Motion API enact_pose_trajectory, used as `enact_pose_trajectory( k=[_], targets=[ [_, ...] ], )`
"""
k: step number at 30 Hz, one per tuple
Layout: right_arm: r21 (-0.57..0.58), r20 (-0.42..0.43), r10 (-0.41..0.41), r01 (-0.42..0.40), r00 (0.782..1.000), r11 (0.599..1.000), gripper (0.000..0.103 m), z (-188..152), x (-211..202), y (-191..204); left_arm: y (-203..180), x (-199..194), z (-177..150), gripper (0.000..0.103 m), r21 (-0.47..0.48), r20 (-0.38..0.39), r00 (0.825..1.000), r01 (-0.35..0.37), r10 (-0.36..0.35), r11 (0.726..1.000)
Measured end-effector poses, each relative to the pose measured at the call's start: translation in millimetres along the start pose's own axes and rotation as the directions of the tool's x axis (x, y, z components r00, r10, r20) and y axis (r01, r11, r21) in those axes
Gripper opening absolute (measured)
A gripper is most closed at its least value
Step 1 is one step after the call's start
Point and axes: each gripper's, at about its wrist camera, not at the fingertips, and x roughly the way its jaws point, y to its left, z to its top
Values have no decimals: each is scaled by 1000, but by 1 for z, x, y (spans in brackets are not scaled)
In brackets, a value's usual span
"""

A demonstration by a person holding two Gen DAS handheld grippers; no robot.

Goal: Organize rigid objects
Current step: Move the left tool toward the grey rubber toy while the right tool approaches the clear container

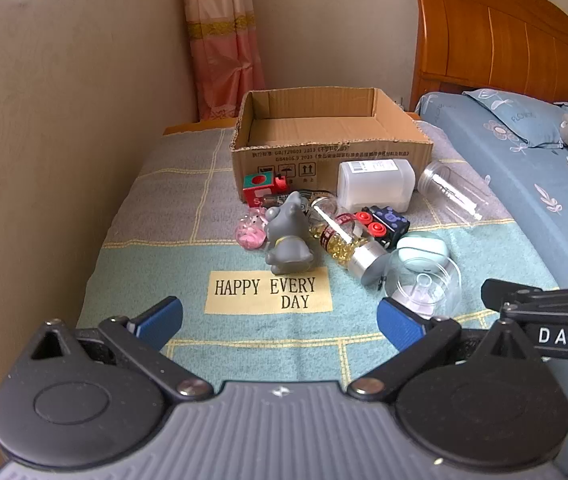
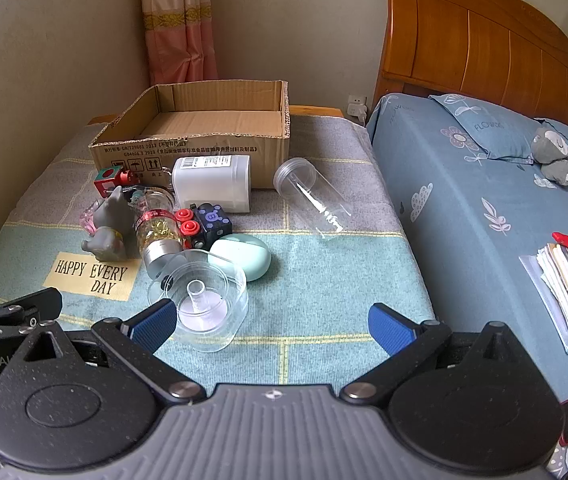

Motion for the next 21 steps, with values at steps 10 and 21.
enact_pose_trajectory(
  k=[10, 21],
  targets=[
    [0, 1, -1, 1, 1000, 1000, 103, 1, 0, 0, -2, -1, 2, 102, 2, 1, 1000, 5, -5, 1000],
    [-1, 4, -3, 3, 1000, 1000, 103, 2, 0, -1, -2, -1, 3, 102, 4, 5, 1000, 10, -10, 1000]
  ],
)
